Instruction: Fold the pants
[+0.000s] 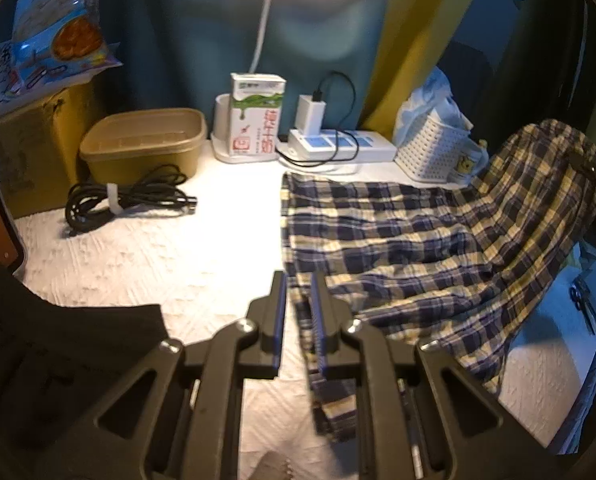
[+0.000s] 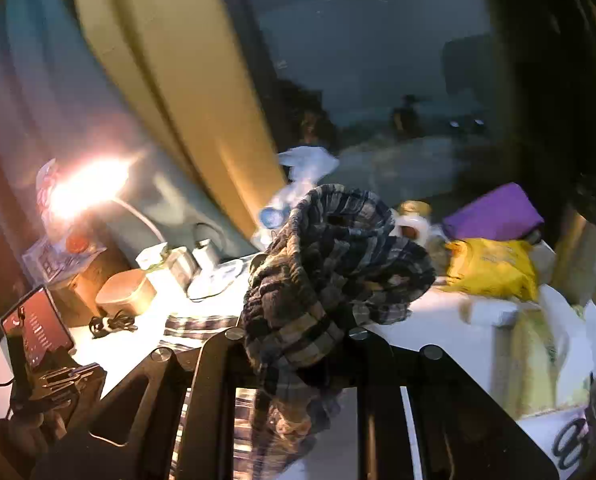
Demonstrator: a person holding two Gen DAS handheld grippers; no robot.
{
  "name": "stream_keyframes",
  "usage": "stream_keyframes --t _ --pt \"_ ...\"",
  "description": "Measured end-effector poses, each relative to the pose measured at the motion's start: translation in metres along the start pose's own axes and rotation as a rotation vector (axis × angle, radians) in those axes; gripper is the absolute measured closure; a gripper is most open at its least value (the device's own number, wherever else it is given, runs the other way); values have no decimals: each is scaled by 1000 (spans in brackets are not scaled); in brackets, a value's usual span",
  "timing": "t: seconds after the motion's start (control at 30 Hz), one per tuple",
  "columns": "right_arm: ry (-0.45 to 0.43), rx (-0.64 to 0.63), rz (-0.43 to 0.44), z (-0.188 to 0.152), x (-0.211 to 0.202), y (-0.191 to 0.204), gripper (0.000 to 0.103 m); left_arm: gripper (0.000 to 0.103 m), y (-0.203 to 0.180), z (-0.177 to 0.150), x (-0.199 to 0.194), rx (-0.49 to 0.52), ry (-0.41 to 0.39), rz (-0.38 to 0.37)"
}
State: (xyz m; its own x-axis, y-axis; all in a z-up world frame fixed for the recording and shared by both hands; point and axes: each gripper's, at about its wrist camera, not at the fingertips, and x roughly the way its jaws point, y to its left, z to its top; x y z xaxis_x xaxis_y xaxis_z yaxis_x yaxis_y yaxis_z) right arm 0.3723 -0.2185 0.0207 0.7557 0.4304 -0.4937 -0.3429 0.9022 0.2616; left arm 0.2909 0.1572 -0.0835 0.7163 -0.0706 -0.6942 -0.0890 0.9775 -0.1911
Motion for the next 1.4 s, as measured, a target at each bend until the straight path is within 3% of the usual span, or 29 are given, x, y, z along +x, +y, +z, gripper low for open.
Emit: stream_keyframes --t 0.27,0.6,0.67,0.7,0.77,0.83,0.9,0.97,1.1,1.17,1.2,1.27,1.3,1.4 --pt "62 -117 53 -2 38 74 84 90 28 -4 -6 -34 -30 21" --pt "206 -240 119 -50 104 160 84 90 50 -13 -9 -42 3 72" --pt "231 -262 118 -61 115 172 84 92 54 -14 -14 -42 -40 35" --pt "247 -275 121 -68 122 179 84 103 53 -13 -18 -31 -70 39" --pt "277 -296 125 -81 134 191 84 103 47 -12 -21 34 -90 57" --pt "295 -320 125 -89 141 200 84 103 48 -9 -24 10 -96 20" --pt "312 -335 122 -98 149 207 84 102 48 -4 -21 -4 -50 -2" --pt "323 -344 113 -103 155 211 84 98 49 -2 -19 -34 -26 25" --pt "346 -354 96 -110 166 220 83 95 49 -1 -24 -31 -57 67" --pt "366 -356 93 -111 171 223 80 95 48 -1 -24 -21 -51 90" --pt "387 -362 94 -113 175 226 73 94 49 -1 -23 -23 -47 90" --pt "404 -366 117 -115 178 232 48 94 49 0 -22 -22 -34 86" --pt "404 -371 126 -115 178 235 31 93 49 0 -22 -22 -31 85" --pt "414 -378 179 -114 171 244 29 93 50 0 -23 -43 -17 54"
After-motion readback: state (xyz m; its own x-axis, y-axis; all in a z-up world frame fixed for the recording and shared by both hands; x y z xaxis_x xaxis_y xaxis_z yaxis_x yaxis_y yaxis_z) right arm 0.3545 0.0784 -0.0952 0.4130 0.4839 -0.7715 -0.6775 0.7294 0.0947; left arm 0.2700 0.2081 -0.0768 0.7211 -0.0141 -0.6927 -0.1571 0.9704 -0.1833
